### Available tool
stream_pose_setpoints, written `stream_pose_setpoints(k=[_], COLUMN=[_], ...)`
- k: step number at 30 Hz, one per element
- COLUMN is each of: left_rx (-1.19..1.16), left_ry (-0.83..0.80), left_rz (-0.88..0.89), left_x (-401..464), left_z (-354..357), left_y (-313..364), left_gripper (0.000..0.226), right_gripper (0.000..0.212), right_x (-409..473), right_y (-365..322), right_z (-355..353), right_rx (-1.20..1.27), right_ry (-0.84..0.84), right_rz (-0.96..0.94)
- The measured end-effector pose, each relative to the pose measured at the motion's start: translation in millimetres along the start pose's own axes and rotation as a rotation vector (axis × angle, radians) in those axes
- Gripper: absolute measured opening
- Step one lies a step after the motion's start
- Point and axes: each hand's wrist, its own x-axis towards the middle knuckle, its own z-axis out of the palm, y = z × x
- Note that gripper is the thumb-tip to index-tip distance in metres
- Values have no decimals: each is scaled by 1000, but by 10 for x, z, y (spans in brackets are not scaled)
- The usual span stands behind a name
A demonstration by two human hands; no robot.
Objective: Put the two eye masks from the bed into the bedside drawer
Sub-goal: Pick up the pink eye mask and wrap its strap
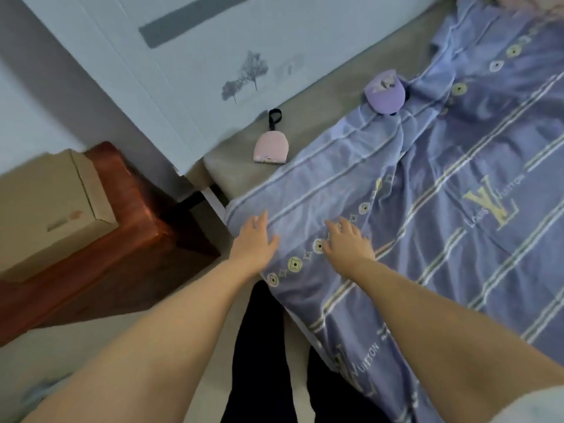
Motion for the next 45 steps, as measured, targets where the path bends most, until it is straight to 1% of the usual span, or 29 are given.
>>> stream_pose_setpoints(k=[3,5,10,11,13,16,19,20,22,24,25,26,27,29,31,32,33,37,38,39,41,42,44,45], left_rx=[-27,-69,-252,-254,-183,-156,-96,-139,-281,-401,-466,-529,-576,-642,-700,-729,-758,-813,-829,-847,-872,-875,-831,-770], left_ry=[-53,-14,281,314,356,410,416,387,327,293,269,241,219,226,287,319,350,471,489,500,502,480,385,337], left_rz=[-23,-29,-141,-167,-167,-65,84,121,115,87,83,82,81,80,84,86,90,130,141,153,178,198,289,332], left_x=[894,1429,2518,2664,2842,2840,2603,2488,2216,1913,1745,1569,1376,985,575,365,152,-638,-808,-981,-1298,-1441,-1705,-1817], left_z=[2,0,-32,-29,-22,-50,-103,-134,-238,-382,-466,-547,-629,-766,-875,-915,-941,-944,-945,-965,-1025,-1062,-1128,-1162], left_y=[-151,-223,-281,-292,-316,-341,-376,-375,-320,-227,-165,-96,-18,124,256,323,390,620,667,710,765,778,799,807], left_gripper=[66,69,75,72,62,40,30,27,21,14,14,15,16,20,17,13,10,8,11,19,42,46,39,34], right_gripper=[51,52,58,58,59,60,59,59,60,59,55,52,49,45,43,42,42,62,64,64,51,40,20,15], right_x=[675,1060,1507,1517,1527,1532,1513,1503,1499,1455,1392,1293,1154,812,419,214,-12,-855,-1029,-1187,-1436,-1531,-1699,-1763], right_y=[-87,-149,-194,-184,-157,-138,-176,-189,-239,-349,-427,-510,-589,-728,-809,-824,-822,-753,-726,-703,-667,-660,-675,-689], right_z=[205,348,792,866,943,941,843,779,588,318,165,15,-129,-401,-650,-753,-851,-1131,-1192,-1255,-1356,-1404,-1510,-1563], right_rx=[18,-1,-71,-83,-96,-113,-155,-169,-125,51,182,331,489,797,1043,1125,1144,907,842,758,552,466,367,346], right_ry=[-11,19,38,55,78,67,-1,-42,-156,-232,-217,-159,-73,108,217,236,235,234,230,220,230,262,355,394], right_rz=[54,58,123,134,141,146,151,146,157,181,192,210,237,272,217,158,79,-266,-343,-406,-485,-506,-540,-560])
